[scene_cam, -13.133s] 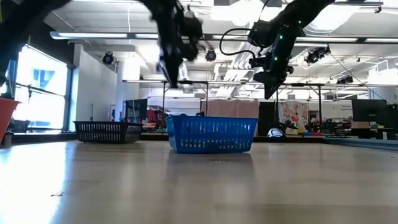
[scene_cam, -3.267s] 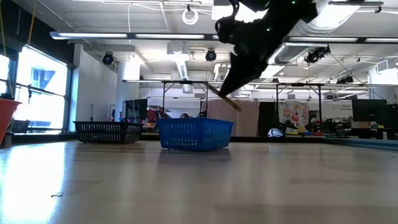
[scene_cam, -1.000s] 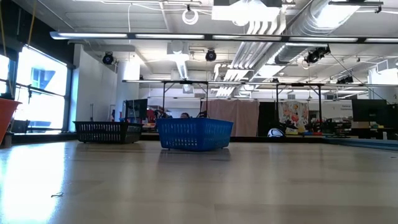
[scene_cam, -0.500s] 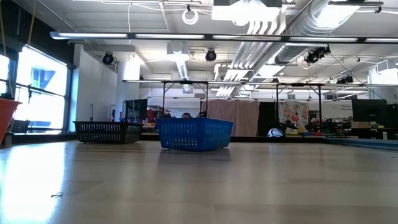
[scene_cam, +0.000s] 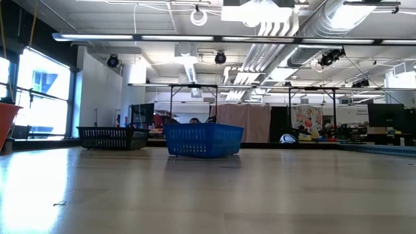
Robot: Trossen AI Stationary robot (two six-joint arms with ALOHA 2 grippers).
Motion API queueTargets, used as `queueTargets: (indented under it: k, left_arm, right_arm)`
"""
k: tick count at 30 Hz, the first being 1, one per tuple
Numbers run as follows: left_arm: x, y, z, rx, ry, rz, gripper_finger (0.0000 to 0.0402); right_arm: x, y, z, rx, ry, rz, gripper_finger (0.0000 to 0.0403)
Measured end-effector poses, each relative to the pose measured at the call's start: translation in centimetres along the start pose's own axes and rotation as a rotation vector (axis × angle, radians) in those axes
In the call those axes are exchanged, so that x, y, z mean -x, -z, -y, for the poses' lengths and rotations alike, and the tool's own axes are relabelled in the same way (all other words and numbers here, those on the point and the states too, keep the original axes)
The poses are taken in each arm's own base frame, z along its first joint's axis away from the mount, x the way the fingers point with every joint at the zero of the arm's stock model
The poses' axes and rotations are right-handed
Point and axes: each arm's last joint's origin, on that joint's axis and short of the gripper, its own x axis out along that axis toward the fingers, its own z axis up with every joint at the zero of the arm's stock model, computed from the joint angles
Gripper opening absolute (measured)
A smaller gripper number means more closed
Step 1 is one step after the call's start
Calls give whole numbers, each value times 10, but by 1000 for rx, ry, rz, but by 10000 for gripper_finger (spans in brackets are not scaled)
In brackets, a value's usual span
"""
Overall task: Sort crayons
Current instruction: Put the yellow crayon into the blue basket
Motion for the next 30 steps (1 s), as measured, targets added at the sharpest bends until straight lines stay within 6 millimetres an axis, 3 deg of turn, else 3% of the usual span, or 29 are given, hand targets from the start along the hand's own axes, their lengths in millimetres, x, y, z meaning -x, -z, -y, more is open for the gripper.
queueTargets:
  k: [6,12,15,19,25,30]
  left_arm:
    - [2,-1,1,-2,0,4,76]
    - [3,-1,1,-4,-1,7,76]
    - [2,-1,1,-3,-1,6,76]
    - [3,-1,1,-4,-1,6,76]
    - [3,-1,1,-2,0,5,76]
    - [2,-1,1,32,0,4,76]
  right_arm:
    - [0,-2,-1,68,-12,1,14]
    - [7,-4,-3,141,-13,35,14]
    - [19,-10,0,196,9,130,6]
    - [54,-23,6,306,21,328,11]
    - [108,-76,38,384,272,735,11]
    - [139,-140,63,350,404,854,12]
